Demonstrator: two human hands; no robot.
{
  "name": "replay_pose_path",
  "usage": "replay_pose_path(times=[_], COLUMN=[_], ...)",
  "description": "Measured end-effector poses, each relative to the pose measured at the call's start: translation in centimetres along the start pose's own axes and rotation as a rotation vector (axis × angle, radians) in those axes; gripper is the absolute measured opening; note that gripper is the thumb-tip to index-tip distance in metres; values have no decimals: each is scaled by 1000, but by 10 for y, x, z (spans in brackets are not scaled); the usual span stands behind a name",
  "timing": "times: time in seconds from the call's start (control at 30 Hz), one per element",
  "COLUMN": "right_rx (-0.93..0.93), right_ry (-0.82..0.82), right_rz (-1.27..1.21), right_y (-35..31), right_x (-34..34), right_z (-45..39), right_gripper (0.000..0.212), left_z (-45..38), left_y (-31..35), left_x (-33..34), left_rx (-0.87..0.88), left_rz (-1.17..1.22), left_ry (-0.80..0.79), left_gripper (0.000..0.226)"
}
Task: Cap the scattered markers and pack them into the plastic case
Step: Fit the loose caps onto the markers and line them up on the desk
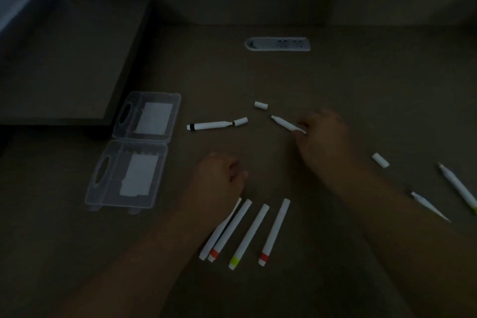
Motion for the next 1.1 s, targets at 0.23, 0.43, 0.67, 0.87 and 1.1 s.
replay_pose_path(times=[0.23,0.43,0.67,0.87,1.1], right_rx=[59,104,68,81,-249], right_ry=[-193,-383,-393,-141,15], right_rz=[75,-772,-840,-450,96], right_y=[-4,-47,-75,-53,-76], right_x=[40,40,32,27,35], right_z=[-19,28,24,-32,-75], right_gripper=[21,14,11,27,30], left_z=[-15,-37,-53,-54,-47], left_y=[-13,-5,-4,-26,-48], left_x=[-2,7,-2,-25,-31], left_rx=[-130,-258,-338,-448,-468], left_rz=[140,593,859,992,980], left_ry=[31,-28,56,128,120], left_gripper=[42,20,9,5,6])
Point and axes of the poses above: each hand's wrist, its own z-axis away from the middle knuckle, its own x-axis out of the palm, y = z × x, the point moved 8 cm from there along -z, towards the middle knuckle, and after that the axes turned 8 degrees about z, right-handed, at the moved point
